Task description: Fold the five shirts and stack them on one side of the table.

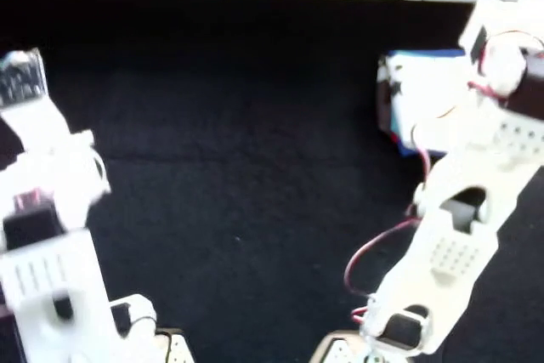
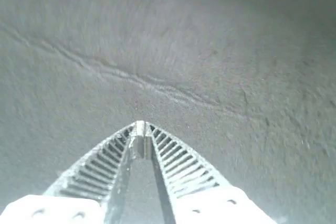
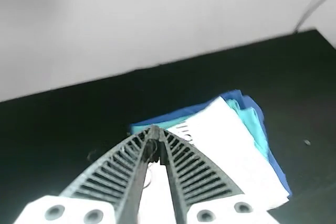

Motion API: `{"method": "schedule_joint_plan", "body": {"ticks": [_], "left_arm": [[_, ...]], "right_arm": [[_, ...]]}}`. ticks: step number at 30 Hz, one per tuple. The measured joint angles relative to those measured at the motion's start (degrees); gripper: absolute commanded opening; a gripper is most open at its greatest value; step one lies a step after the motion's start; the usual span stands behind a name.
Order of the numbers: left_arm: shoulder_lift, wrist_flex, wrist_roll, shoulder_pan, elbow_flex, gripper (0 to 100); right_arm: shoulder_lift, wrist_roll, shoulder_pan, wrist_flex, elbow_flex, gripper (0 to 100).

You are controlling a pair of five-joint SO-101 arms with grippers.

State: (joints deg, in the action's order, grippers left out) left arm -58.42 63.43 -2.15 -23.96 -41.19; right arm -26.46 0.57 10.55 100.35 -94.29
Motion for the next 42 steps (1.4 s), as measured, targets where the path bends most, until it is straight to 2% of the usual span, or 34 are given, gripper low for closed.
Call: {"method": "schedule_joint_plan", "body": {"ticks": [6, 11, 16, 20, 25, 31, 37, 42], "left_arm": [[-24.79, 0.26, -9.32, 1.85, -17.58, 4], [-43.34, 3.60, -10.29, 1.85, -32.09, 3], [-43.16, 11.08, -10.29, 1.85, -35.43, 1], [-44.31, 11.60, -8.35, 1.93, -36.66, 1], [-44.84, 11.25, -8.26, 2.99, -42.64, 1], [-44.84, 11.25, -8.26, 2.99, -48.00, 1], [-45.27, 14.51, -8.00, 2.99, -49.32, 1], [-45.36, 14.42, -8.00, 5.63, -53.45, 1]], "right_arm": [[16.00, 0.35, -8.62, 0.26, 4.04, 0.6], [33.14, 0.35, -16.79, 0.26, 23.21, 0.6], [52.22, 0.35, -20.22, 0.26, 54.59, 0.6], [66.64, 2.99, -20.22, -1.58, 81.41, 0.6], [85.01, 4.84, -17.14, -11.69, 112.44, 0.6], [106.20, 1.93, -16.26, -23.21, 149.45, 0.6], [128.62, 1.41, -16.35, -24.18, 171.87, 0.6], [129.05, 1.41, -16.35, -27.60, 184.97, 0.6]]}}
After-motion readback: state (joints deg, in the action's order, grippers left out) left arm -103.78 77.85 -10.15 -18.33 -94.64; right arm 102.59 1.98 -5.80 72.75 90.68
